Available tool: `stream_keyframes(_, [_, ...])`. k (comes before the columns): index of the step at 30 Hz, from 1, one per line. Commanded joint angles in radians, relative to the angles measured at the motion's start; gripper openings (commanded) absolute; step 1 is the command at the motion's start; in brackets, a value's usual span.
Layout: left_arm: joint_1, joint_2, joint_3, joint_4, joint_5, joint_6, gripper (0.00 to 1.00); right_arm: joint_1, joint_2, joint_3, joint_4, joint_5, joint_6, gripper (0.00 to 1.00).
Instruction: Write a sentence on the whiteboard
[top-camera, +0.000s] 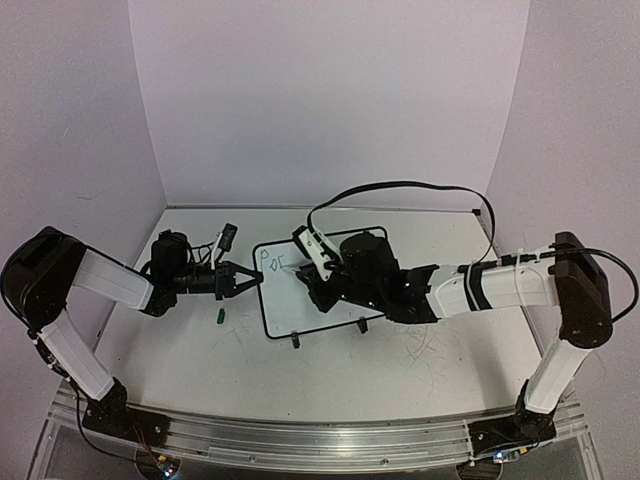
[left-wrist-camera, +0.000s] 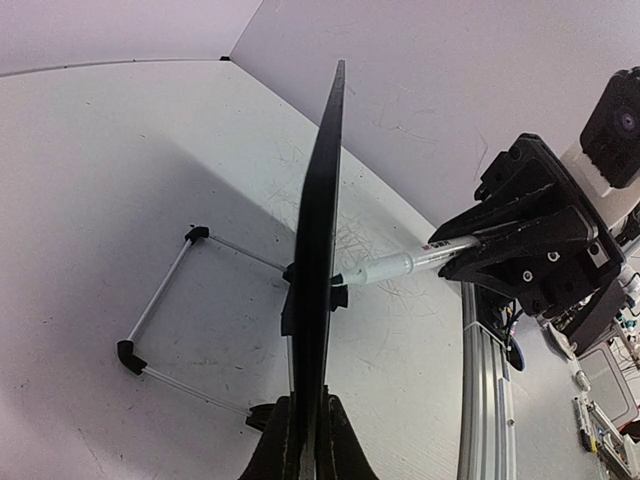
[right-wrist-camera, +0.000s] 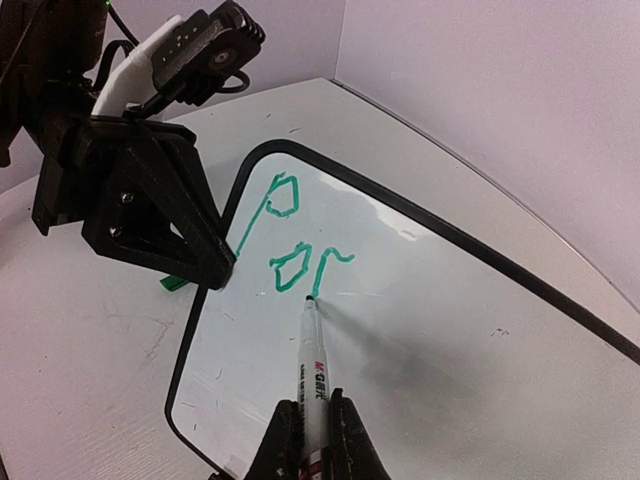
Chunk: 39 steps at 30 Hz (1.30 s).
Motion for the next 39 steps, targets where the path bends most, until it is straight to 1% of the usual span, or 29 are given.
stream_keyframes(1, [-0.003, -0.044, 0.018, 0.026, 0.025, 0.031, 0.00, 0.002, 0.028, 0.048, -0.005, 0.011, 0.007, 0.00])
stream_keyframes(8, [-0.003, -0.041, 0.018, 0.026, 0.023, 0.031, 0.00, 0.001, 0.024, 0.053, -0.009, 0.004, 0.001, 0.00])
stream_keyframes(12, [-0.003, -0.043, 0.017, 0.025, 0.021, 0.032, 0.00, 0.001, -0.093, -0.037, 0.063, -0.008, 0.002, 0.00])
stream_keyframes(14, [-0.003, -0.045, 0.016, 0.025, 0.020, 0.033, 0.00, -0.002, -0.116, -0.045, 0.070, -0.001, -0.006, 0.00])
stream_keyframes(19, [-0.003, -0.042, 0.019, 0.023, 0.022, 0.032, 0.00, -0.005, -0.083, -0.003, 0.051, 0.005, -0.021, 0.00])
stream_keyframes(25, [-0.003, -0.051, 0.016, 0.021, 0.019, 0.033, 0.00, -0.007, -0.048, 0.039, 0.050, 0.050, -0.020, 0.00])
stream_keyframes(39, [-0.003, -0.049, 0.017, 0.020, 0.021, 0.038, 0.00, -0.007, -0.011, 0.057, 0.041, 0.071, -0.012, 0.00])
